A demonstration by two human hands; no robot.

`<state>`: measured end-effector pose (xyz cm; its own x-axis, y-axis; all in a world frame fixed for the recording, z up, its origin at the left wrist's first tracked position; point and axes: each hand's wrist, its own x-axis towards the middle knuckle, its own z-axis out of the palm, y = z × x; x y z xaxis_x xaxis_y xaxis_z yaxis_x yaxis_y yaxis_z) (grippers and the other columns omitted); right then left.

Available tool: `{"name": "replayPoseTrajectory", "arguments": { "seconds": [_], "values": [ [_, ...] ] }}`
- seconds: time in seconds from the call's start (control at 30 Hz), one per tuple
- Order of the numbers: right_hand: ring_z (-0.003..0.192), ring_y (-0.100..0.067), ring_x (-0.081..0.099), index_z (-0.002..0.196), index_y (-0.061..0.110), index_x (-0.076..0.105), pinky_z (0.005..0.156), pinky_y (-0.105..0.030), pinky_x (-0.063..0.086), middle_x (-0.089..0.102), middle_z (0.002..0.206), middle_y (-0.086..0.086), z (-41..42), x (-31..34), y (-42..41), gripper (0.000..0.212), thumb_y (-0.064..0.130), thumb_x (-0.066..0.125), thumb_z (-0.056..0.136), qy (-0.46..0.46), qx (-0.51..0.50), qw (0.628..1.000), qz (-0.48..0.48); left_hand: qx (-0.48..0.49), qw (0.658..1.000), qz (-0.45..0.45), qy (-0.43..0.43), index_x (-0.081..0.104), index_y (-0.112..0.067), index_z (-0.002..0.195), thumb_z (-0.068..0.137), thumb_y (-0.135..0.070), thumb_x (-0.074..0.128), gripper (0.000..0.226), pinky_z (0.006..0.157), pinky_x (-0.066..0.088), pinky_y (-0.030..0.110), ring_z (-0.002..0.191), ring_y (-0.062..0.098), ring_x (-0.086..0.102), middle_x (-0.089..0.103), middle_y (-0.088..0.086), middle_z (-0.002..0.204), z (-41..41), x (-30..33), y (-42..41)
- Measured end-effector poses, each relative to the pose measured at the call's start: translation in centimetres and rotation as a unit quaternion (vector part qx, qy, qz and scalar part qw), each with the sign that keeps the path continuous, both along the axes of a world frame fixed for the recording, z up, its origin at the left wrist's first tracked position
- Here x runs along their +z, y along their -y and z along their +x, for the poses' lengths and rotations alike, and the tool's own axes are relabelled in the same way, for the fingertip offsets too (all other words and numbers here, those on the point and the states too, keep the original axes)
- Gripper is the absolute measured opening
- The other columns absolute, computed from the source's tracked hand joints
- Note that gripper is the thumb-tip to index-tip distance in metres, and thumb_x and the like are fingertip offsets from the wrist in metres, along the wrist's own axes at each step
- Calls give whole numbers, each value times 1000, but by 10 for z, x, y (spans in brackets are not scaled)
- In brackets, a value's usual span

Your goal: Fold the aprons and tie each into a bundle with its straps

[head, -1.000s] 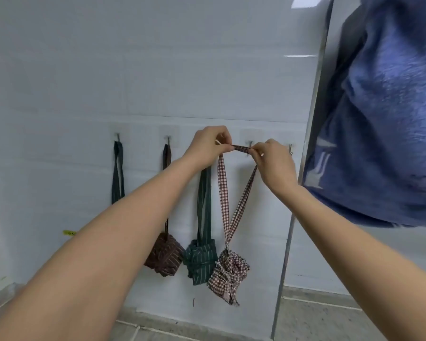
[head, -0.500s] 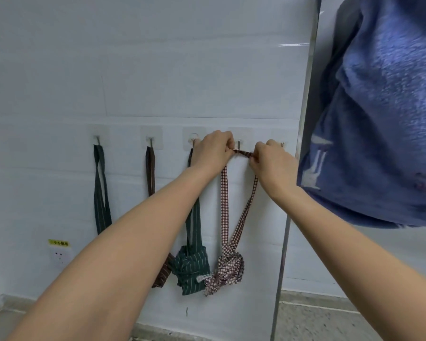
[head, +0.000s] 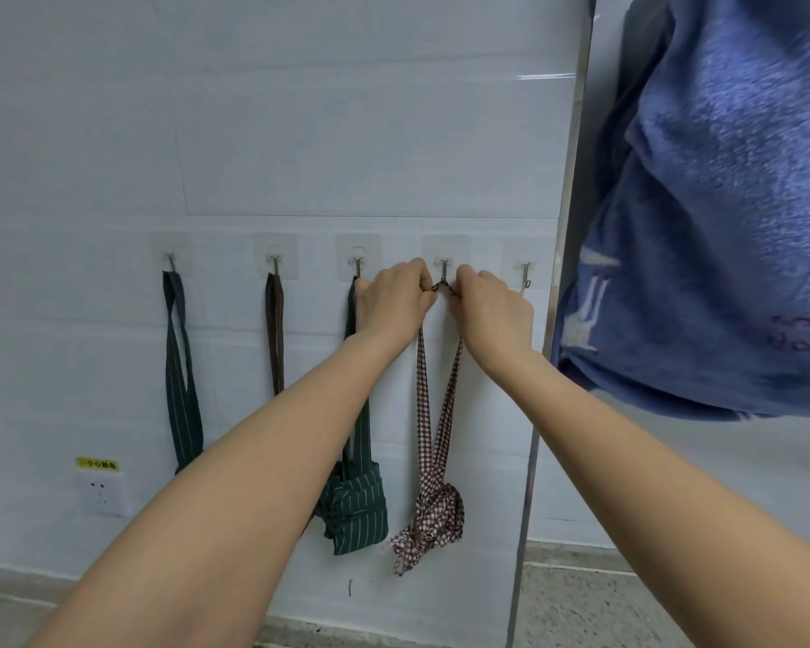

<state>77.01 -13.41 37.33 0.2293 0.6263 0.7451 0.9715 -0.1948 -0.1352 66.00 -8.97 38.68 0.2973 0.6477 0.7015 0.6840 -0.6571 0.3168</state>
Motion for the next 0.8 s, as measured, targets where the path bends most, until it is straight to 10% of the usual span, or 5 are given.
{"name": "replayPoseTrajectory", "arguments": {
  "seconds": [0.8],
  "values": [
    [97,-24,58,109,11,56,77,-37,49,62,104,-4,4,-2,17,27,31,58,91,-178,142,973,-33,-72,994,-85,-22,51,-22,92,80,-19,68,21,79,35,33,93,18,58,63,-7,86,-3,11,9]
  ]
}}
